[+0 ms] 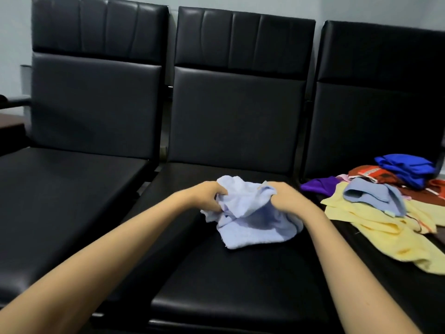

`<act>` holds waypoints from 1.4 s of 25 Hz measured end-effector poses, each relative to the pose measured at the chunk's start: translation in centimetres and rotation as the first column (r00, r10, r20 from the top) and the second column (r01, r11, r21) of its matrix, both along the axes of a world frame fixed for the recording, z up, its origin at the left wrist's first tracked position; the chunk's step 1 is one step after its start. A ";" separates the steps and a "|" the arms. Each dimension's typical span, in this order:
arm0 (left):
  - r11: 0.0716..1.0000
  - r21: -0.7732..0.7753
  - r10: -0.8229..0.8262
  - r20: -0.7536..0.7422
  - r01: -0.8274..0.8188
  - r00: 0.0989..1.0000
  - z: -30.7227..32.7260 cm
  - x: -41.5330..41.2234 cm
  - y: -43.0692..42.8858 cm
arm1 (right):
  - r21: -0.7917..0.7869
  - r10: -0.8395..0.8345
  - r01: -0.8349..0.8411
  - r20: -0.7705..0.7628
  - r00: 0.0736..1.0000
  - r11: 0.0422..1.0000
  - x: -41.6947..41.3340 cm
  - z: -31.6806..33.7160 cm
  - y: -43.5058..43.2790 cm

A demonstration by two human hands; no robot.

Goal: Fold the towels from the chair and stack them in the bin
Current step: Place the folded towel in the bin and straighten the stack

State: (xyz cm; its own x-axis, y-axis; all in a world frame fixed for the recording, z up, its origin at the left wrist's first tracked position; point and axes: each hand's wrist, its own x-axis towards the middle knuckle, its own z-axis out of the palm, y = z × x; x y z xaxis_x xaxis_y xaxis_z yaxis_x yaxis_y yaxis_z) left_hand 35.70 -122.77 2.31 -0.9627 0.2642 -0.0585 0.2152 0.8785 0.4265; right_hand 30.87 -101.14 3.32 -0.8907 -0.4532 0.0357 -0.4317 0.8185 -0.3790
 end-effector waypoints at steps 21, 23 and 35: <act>0.838 0.544 0.081 -0.053 -0.039 0.995 7.1 2.3 -0.4 | -0.163 0.022 -0.041 -0.119 0.993 0.986 2.1 5.6 2.9; 0.937 0.336 0.029 0.206 -0.099 0.978 8.0 2.5 -0.6 | -0.159 0.130 -0.121 0.050 0.990 0.980 2.9 6.9 3.6; 0.933 0.126 0.196 0.605 -0.336 0.772 5.2 -4.6 -0.1 | 0.311 -0.030 -0.006 0.112 0.993 0.950 -3.6 3.5 0.6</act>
State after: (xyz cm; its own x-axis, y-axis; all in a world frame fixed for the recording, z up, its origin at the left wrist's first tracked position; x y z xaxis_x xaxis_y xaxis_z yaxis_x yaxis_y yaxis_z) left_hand 31.11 -122.86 7.52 -0.8004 0.0753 -0.5948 -0.3591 0.7342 0.5762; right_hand 27.24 -100.52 6.79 -0.8862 -0.4147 -0.2068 -0.3898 0.9084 -0.1513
